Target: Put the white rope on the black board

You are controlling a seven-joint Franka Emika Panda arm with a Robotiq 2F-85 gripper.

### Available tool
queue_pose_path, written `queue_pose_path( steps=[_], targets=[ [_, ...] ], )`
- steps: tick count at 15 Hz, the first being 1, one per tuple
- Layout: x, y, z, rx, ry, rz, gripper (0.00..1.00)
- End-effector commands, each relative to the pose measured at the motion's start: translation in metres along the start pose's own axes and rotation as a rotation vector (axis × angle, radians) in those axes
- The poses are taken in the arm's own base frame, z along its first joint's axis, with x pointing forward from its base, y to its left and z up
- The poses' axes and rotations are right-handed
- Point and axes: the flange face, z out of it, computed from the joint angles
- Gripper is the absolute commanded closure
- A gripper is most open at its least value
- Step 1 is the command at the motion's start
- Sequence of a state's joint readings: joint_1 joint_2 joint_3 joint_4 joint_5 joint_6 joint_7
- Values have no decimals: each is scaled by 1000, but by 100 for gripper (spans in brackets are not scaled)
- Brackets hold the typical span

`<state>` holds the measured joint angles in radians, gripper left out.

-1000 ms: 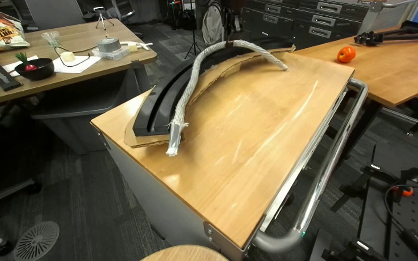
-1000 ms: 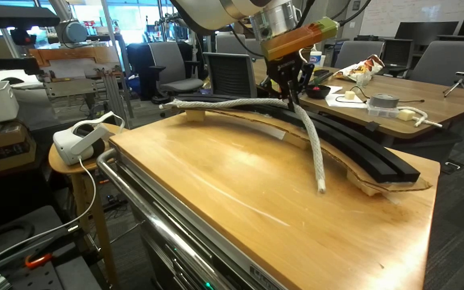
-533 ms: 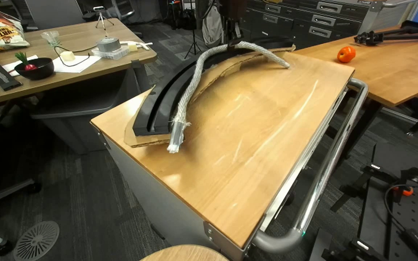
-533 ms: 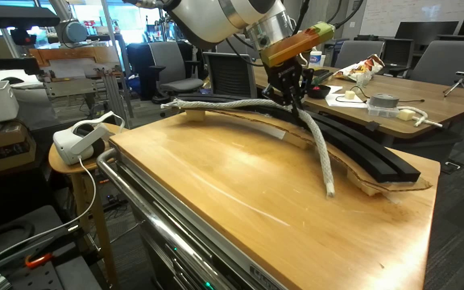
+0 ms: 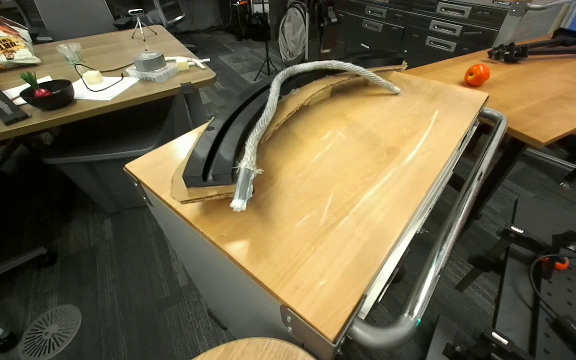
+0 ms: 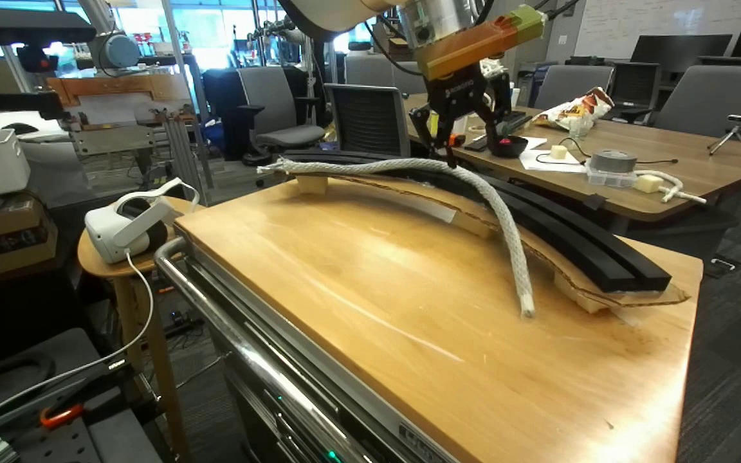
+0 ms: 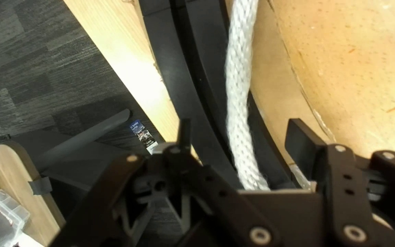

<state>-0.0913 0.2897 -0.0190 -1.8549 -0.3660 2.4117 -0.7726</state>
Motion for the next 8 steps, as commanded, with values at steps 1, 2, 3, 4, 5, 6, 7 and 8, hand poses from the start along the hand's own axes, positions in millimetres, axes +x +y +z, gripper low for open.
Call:
queue_pose_path(
  steps=[1, 2, 3, 4, 5, 6, 7, 8],
  targets=[
    [-44, -3, -51, 12, 11, 86, 0],
    [-59, -5, -59, 25, 1, 102, 0],
    [-75, -9, -65, 35, -21, 118, 0],
    [-94, -17, -67, 42, -52, 136, 0],
    [-108, -24, -68, 66, -56, 157, 0],
    [-121, -34, -66, 100, -43, 187, 0],
    [-130, -43, -64, 122, -29, 218, 0],
    [-110, -19, -57, 90, -58, 176, 0]
  ],
)
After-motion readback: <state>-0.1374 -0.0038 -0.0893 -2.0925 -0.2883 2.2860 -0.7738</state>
